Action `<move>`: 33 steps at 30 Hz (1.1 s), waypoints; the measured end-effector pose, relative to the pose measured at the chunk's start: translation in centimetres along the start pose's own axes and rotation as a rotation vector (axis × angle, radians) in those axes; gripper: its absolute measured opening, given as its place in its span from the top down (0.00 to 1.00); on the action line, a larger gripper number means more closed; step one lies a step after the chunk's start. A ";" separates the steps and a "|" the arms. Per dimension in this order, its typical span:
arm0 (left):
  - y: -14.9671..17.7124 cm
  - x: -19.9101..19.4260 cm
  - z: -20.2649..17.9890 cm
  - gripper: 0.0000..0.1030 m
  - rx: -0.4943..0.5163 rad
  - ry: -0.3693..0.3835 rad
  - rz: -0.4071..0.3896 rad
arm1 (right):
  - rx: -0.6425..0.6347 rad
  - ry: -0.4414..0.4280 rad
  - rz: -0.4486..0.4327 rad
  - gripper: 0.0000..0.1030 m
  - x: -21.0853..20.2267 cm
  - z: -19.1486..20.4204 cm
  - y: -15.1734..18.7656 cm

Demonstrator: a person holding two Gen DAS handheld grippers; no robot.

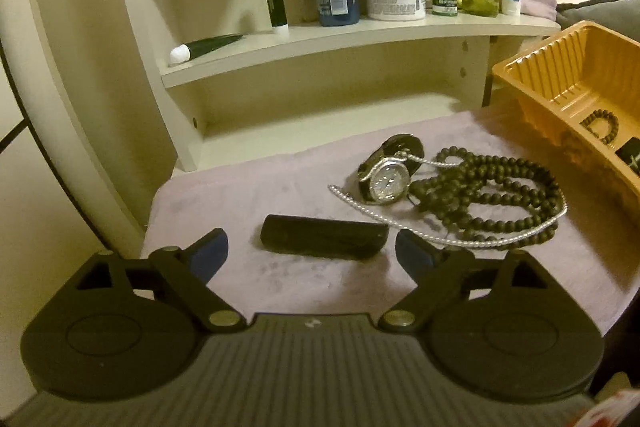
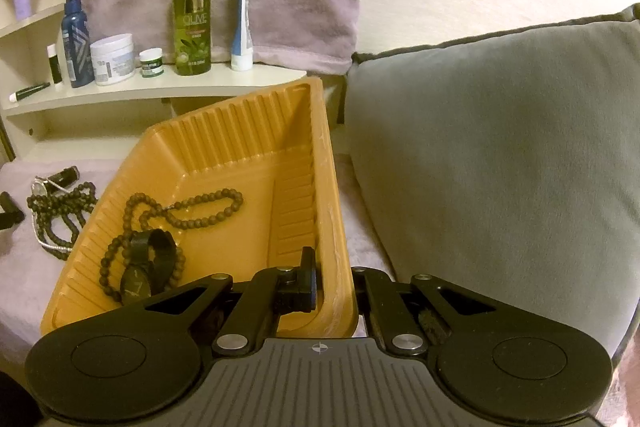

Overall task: Organize jewelry
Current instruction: 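Grasp the black cylindrical watch case with the left gripper, then carry the black case over the tray and release it inside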

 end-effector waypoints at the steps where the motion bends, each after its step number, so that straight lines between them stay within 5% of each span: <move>1: 0.0 0.2 0.0 0.13 0.001 0.017 -0.003 | -0.002 0.000 0.001 0.95 0.0 0.0 0.0; 15: -0.1 2.4 0.4 0.13 0.031 0.066 0.026 | -0.009 0.004 0.004 0.95 0.0 0.0 -0.1; 23: -0.4 2.6 0.1 0.27 0.046 0.094 0.025 | -0.011 0.004 0.004 0.95 0.0 0.1 -0.1; 33: -0.8 0.5 -0.6 0.28 0.028 0.068 0.013 | -0.007 0.002 0.000 0.95 -0.1 0.1 -0.1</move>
Point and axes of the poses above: each gripper's, at about its wrist camera, not at the fingertips, and x roughly the way its jaws point, z to its left, y to its underside, the point moved 5 cm from there along x, roughly the way its jaws point, and after that the axes turned 2 degrees about x, right-handed, at the moved point
